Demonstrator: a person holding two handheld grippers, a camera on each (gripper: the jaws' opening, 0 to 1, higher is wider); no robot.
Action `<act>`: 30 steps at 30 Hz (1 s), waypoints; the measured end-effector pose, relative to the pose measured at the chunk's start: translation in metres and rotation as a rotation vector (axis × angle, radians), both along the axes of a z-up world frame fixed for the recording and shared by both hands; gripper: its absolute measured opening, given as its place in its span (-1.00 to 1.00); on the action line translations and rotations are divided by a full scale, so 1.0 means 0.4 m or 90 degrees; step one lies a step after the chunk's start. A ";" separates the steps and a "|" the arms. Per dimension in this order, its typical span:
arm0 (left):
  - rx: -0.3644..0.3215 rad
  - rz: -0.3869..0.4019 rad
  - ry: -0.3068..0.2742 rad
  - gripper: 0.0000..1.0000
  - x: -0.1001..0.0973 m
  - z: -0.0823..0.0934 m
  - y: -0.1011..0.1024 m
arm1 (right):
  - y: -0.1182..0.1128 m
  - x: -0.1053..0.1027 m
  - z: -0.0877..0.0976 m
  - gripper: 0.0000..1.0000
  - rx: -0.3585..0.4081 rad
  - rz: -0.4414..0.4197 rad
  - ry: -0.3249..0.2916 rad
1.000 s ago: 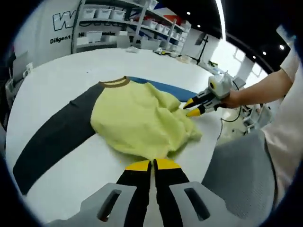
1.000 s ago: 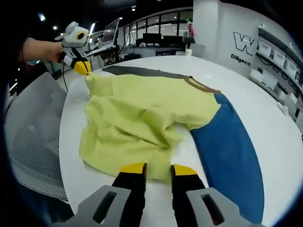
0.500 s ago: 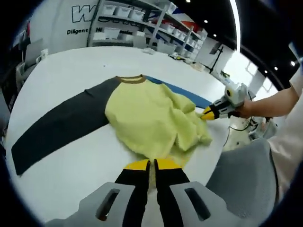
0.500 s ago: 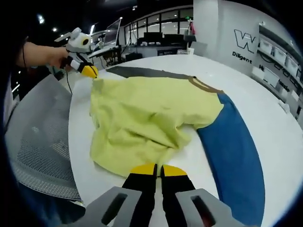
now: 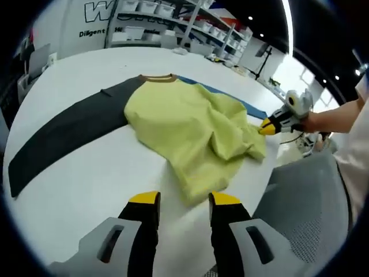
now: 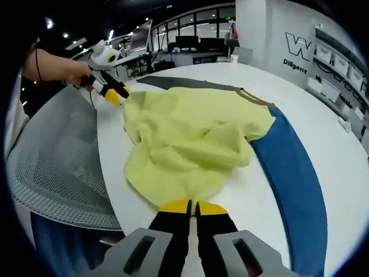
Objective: Fold the garment on the visible template until the final outline fits inside the template.
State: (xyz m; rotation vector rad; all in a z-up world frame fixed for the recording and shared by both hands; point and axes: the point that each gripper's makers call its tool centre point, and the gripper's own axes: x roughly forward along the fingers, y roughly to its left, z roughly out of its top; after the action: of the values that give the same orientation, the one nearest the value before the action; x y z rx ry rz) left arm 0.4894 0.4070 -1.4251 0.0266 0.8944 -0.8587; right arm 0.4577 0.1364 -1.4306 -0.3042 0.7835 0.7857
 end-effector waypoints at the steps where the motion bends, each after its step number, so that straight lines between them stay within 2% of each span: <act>1: -0.001 -0.004 0.002 -0.38 -0.002 -0.004 -0.006 | 0.001 -0.004 0.001 -1.00 0.000 0.002 -0.002; 3: 0.005 -0.020 0.003 -0.50 -0.011 -0.017 -0.018 | 0.003 -0.009 0.002 -1.00 -0.003 0.007 -0.002; 6: 0.034 -0.027 -0.005 -0.92 -0.011 -0.034 -0.016 | 0.000 -0.013 -0.001 -1.00 -0.006 0.007 0.000; 7: 0.033 -0.028 -0.006 -0.97 -0.012 -0.029 -0.018 | -0.001 -0.016 -0.002 -1.00 -0.009 0.010 0.001; 10: 0.006 -0.011 0.004 -0.98 -0.014 0.002 -0.022 | -0.004 -0.018 0.001 -1.00 -0.006 0.007 0.000; 12: 0.004 -0.010 0.012 -0.97 -0.017 0.016 -0.016 | -0.004 -0.020 0.006 -1.00 -0.007 0.009 0.000; 16: -0.027 -0.007 0.057 -0.97 -0.036 0.076 -0.007 | -0.009 -0.010 0.032 -1.00 0.001 0.004 -0.011; 18: -0.044 0.002 0.066 -0.96 -0.033 0.110 -0.003 | -0.007 -0.009 0.038 -1.00 -0.001 0.010 -0.015; 19: -0.038 0.004 0.071 -0.96 -0.032 0.115 0.002 | -0.004 -0.010 0.044 -1.00 -0.002 0.017 -0.017; 20: -0.021 0.005 0.076 -0.97 -0.033 0.118 0.013 | -0.003 -0.011 0.048 -1.00 -0.001 0.019 -0.018; 21: -0.016 -0.002 0.066 -0.97 -0.032 0.123 0.015 | -0.002 -0.011 0.053 -1.00 0.002 0.021 -0.021; 23: -0.029 0.009 0.078 -0.97 -0.032 0.128 0.018 | -0.001 -0.014 0.054 -1.00 0.002 0.023 -0.022; 25: -0.025 0.014 0.095 -0.97 -0.043 0.116 0.021 | 0.000 -0.019 0.050 -1.00 0.002 0.024 -0.019; 27: -0.002 0.013 0.101 -0.97 -0.054 0.091 0.033 | 0.000 -0.028 0.043 -1.00 -0.001 0.025 -0.017; 30: -0.006 0.026 0.128 -0.97 -0.076 0.072 0.033 | -0.001 -0.051 0.025 -1.00 -0.011 0.033 -0.008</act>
State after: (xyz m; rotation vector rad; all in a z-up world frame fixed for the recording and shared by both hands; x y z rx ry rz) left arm 0.4592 0.4202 -1.3963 -0.0877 1.0750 -0.8378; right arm 0.4373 0.1358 -1.4207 -0.3451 0.7734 0.8250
